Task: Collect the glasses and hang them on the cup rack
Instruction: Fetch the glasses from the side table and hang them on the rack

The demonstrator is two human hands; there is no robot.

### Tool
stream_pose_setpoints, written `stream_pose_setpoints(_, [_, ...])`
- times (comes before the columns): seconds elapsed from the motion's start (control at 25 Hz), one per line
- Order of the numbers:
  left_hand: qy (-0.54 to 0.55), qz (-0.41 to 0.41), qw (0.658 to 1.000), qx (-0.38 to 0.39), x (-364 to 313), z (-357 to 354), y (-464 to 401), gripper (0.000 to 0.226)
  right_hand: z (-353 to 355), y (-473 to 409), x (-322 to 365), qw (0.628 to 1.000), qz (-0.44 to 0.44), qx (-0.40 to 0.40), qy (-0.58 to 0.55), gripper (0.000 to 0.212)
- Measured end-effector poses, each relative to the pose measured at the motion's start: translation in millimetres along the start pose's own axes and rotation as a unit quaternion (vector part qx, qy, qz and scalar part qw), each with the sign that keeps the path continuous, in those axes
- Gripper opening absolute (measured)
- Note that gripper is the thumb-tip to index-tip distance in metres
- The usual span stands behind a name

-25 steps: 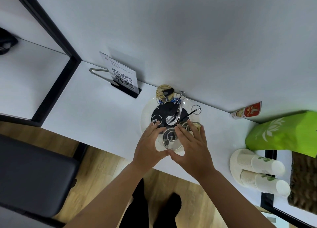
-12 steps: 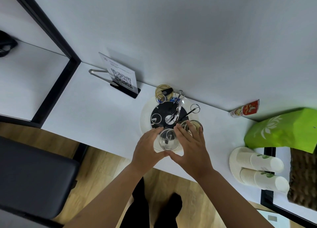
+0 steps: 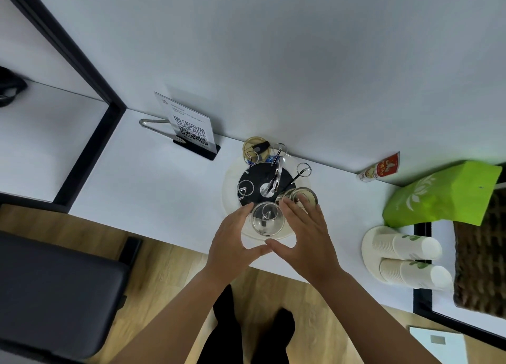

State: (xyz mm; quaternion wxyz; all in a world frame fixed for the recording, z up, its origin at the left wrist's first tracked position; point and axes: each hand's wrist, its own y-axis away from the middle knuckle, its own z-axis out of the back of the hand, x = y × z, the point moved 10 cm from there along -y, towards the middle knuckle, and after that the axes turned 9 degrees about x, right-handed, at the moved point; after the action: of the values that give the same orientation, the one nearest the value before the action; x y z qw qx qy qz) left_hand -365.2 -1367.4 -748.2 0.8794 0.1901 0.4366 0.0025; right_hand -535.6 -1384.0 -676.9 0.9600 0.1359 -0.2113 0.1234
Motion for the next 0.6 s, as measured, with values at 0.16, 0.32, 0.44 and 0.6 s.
stream_pose_setpoints(0.16, [0.008,-0.005,1.0,-0.003,-15,27,21,0.093,19,8,-2,0.998,-0.03,-0.008,-0.057,0.083])
stream_pose_setpoints(0.32, [0.004,-0.029,1.0,0.004,-36,56,26,0.085,35,15,0,0.993,-0.049,-0.001,-0.109,0.077])
stream_pose_setpoints(0.44, [-0.007,-0.052,0.999,0.01,-59,74,27,0.08,50,27,4,0.988,-0.057,-0.002,-0.142,0.073])
stream_pose_setpoints(0.6, [-0.038,-0.089,0.995,0.032,-96,89,38,0.07,91,47,16,0.986,-0.052,-0.026,-0.155,0.072])
